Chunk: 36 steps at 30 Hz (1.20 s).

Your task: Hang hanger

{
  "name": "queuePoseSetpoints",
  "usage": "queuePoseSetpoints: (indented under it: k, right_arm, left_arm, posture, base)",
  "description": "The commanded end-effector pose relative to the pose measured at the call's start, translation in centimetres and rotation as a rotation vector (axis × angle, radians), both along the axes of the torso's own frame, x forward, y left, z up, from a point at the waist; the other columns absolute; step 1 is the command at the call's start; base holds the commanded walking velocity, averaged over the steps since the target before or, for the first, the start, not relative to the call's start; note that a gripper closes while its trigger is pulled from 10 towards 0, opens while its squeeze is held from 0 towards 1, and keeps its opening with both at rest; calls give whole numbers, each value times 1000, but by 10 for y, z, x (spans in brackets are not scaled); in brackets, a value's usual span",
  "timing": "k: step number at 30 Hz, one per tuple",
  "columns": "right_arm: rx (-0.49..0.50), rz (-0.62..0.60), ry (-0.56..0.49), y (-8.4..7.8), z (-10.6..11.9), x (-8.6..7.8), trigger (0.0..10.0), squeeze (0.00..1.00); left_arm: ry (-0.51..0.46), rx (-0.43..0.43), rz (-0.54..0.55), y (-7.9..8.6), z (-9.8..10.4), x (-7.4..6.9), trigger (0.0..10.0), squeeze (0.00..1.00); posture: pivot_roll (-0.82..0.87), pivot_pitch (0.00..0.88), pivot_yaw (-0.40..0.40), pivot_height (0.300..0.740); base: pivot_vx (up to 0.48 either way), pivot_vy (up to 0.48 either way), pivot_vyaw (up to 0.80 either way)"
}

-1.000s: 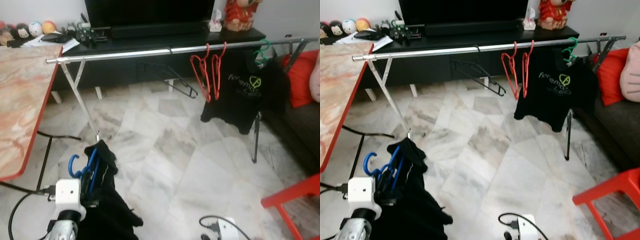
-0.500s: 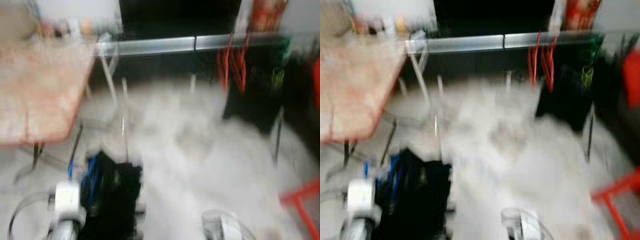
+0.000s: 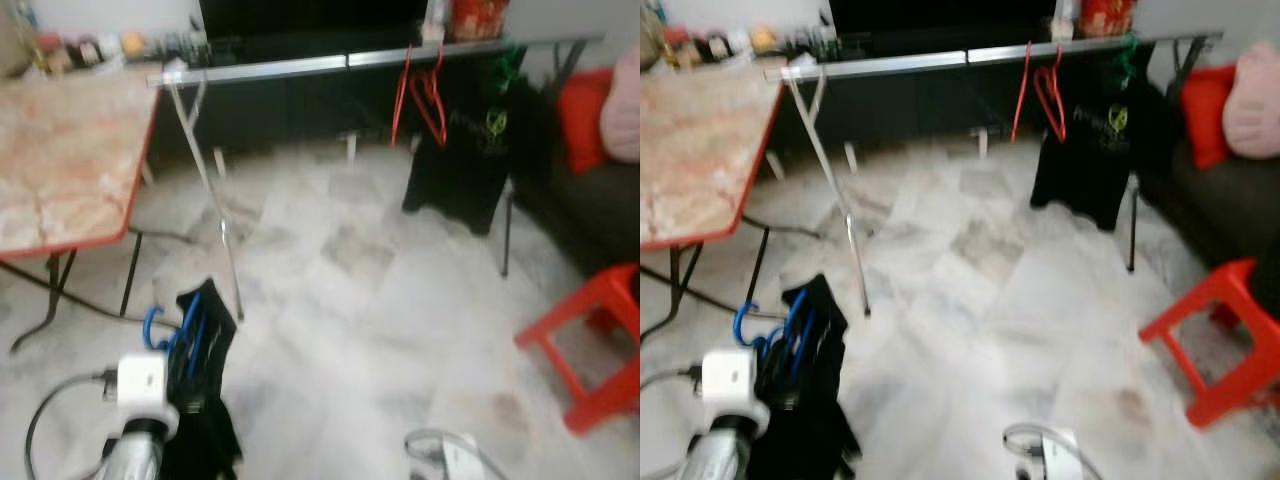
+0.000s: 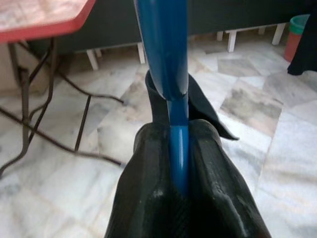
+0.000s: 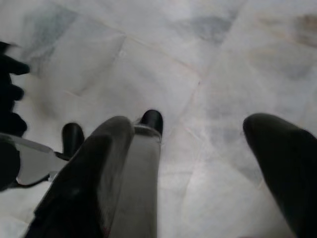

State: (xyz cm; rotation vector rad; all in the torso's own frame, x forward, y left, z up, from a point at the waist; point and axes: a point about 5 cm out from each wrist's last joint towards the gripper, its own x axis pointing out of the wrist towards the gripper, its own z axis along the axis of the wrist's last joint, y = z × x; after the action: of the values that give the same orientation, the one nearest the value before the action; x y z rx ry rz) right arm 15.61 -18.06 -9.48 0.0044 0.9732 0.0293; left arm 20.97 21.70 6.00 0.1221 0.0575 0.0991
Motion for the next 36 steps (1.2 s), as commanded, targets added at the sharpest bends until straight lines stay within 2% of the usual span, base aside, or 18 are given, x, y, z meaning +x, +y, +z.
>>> queuePoseSetpoints:
  k: [1,9,20,22,28,32,36]
  right_arm:
    - [3,3,12,3,-2,-3,10000,0]
    - [-16,40,-9,1,1,1,10000,0]
    - [-25,84,-102,-5,13,25,10000,0]
    - [-18,83,-142,-4,19,36,10000,0]
    - [-15,80,-208,-5,29,53,10000,0]
    - [-17,109,-287,-3,40,68,10000,0]
    - [-80,222,-427,-6,65,98,10000,0]
  left_arm:
    - [-21,0,-1,0,4,1,10000,0]
    - [-15,13,-43,-4,5,4,10000,0]
    - [-9,12,-90,-11,7,10,10000,0]
    - [-7,12,-107,-14,7,11,10000,0]
    - [-5,8,-129,-18,7,13,10000,0]
    - [-7,17,-152,-21,9,13,10000,0]
    - [-26,41,-187,-23,17,16,10000,0]
  posture:
    - [2,77,2,740]
    - [5,73,3,740]
    - [6,69,0,740]
    - [2,63,0,740]
    - [1,54,-1,740]
    - [0,47,-3,740]
    - [0,56,5,740]
  base:
    - [-345,0,0]
    - [-255,0,0]
    - [0,0,0]
    - [0,0,0]
    - [0,0,0]
    - [0,0,0]
    - [0,0,0]
